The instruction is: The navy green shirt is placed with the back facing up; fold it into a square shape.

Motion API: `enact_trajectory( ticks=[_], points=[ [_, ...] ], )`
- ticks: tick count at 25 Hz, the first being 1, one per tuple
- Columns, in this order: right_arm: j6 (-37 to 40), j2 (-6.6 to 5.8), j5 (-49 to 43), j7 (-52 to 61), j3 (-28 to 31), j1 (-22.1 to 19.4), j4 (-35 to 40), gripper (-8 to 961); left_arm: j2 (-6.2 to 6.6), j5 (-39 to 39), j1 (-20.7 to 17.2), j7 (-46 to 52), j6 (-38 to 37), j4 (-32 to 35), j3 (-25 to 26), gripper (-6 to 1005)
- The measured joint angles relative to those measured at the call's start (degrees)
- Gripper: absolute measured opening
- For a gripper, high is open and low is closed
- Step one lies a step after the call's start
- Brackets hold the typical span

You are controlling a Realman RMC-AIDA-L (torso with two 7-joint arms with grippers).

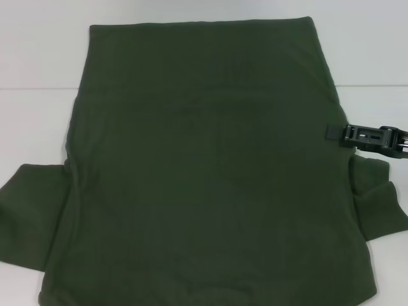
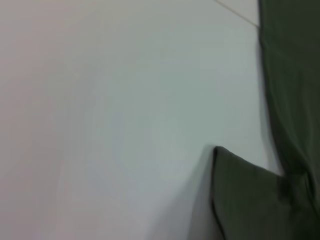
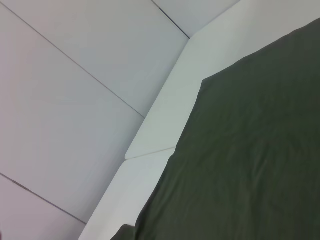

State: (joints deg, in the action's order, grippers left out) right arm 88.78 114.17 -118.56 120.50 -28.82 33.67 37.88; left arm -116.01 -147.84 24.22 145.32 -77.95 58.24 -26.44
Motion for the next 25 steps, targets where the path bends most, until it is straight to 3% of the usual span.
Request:
enact_trajectory(
  ticks=[6,20,25],
  points=[
    [0.0,0.0,0.0,0.0,0.5,0.0,0.0,884,0.27,-0.6,0.1,2.2,0.8,0.5,0.1,3],
    [-0.1,-0.09,0.0,0.1,1.0,0.3,0.0,883,-1.07,-0.4,-2.2,3.2,-0.9,2.4,0.6,2],
    [-0.3,-0.09,0.0,0.1,1.0,0.3,0.0,883,0.24,0.9,-0.2,3.1,-4.5,2.8,0.7,2]
  ],
)
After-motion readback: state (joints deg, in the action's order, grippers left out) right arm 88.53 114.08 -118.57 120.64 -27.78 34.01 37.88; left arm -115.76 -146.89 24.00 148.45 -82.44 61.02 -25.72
